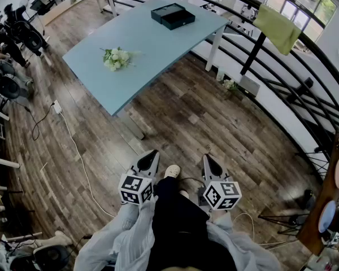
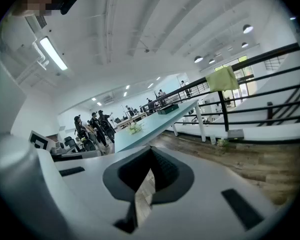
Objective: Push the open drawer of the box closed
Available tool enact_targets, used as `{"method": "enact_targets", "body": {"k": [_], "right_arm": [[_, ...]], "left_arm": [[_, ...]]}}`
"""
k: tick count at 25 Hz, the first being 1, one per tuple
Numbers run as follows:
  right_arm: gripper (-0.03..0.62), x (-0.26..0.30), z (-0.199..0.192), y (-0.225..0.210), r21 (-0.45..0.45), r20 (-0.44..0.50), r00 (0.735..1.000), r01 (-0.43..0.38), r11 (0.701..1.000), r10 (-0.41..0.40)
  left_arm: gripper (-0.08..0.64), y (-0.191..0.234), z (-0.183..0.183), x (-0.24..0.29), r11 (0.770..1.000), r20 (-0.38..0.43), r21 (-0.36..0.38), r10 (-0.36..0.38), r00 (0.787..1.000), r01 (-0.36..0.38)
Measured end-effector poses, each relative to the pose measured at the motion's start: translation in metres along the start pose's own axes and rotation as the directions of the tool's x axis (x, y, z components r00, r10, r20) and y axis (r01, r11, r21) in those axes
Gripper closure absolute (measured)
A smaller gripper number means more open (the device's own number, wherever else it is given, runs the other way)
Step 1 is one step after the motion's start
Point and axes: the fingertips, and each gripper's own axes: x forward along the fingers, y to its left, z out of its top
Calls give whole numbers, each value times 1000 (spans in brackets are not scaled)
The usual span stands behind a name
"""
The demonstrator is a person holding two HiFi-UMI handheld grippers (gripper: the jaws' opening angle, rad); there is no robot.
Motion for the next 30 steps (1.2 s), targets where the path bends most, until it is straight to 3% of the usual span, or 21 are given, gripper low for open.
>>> {"method": "enact_targets", "body": {"k": [6, 11, 14, 26, 30], "right_arm": [[584, -50, 6, -11, 5, 90, 995, 35, 999, -35], [584, -80, 17, -16, -99, 161, 985, 84, 992, -67], [584, -88, 18, -20, -98, 184, 980, 94, 991, -74], [584, -84, 26, -38, -77, 189, 976, 123, 989, -107], [583, -70, 29, -44, -59, 186, 977, 120, 991, -107]], "left_arm": [[534, -12, 12, -30, 997, 63, 70, 15, 998, -19], [533, -29, 25, -39, 995, 115, 96, 0, 993, -12], [534, -36, 27, -42, 994, 134, 108, 0, 991, -14], [534, -39, 27, -28, 994, 127, 110, -2, 992, -12], [532, -35, 29, -13, 998, 132, 70, -14, 991, 5]]}}
